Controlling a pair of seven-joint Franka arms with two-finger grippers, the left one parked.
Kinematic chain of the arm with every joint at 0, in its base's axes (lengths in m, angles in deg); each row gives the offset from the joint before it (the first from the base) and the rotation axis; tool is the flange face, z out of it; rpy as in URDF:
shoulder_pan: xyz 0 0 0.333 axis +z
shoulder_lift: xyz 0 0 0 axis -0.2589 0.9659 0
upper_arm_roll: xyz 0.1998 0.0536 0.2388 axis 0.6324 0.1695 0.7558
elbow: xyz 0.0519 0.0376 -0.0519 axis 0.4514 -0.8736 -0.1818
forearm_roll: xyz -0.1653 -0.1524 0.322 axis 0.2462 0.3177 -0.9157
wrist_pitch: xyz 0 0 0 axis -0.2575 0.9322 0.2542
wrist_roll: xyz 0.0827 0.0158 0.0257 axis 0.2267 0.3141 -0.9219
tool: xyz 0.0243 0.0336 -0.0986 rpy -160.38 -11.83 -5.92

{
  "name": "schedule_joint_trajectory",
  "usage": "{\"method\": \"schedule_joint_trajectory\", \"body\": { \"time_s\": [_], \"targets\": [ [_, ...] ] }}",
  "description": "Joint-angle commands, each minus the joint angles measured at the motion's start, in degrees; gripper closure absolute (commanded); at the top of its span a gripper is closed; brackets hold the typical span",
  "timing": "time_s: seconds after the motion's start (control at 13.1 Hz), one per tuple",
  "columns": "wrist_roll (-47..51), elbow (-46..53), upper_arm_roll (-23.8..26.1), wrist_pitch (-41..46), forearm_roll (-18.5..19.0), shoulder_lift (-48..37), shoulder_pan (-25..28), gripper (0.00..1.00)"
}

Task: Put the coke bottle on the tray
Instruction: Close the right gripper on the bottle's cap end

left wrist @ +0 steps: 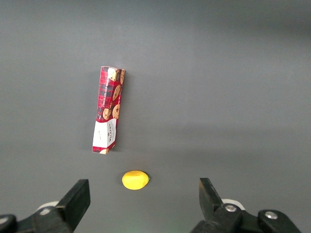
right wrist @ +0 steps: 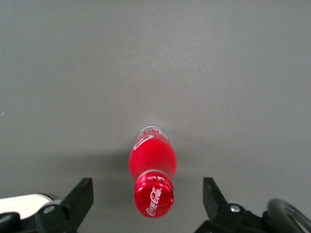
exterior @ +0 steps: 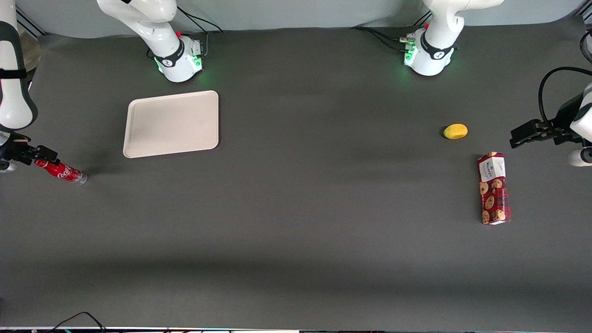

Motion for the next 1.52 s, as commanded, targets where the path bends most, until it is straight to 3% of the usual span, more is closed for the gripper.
{"method": "schedule_joint_trajectory", "body": {
  "time_s": [0.0, 0.23, 0.61, 0.84, 1.22, 1.45],
  "targets": [
    [-2.7, 0.2, 0.0, -0.9, -2.2, 0.6, -0.4, 0.0],
    [-2.8, 0.5, 0.0, -0.9, -3.1, 1.6, -0.4, 0.03],
    [-2.8, 1.0, 0.0, -1.4, -3.1, 1.9, -0.4, 0.68],
    [-2.8, 1.5, 0.0, -1.3, -3.1, 2.4, -0.4, 0.97],
    [-2.1, 4.1, -0.2, 1.0, -3.1, 1.6, -0.1, 1.0],
    [-1.7, 12.8, -2.2, 14.2, -3.1, -0.2, 0.4, 1.0]
  ]
}}
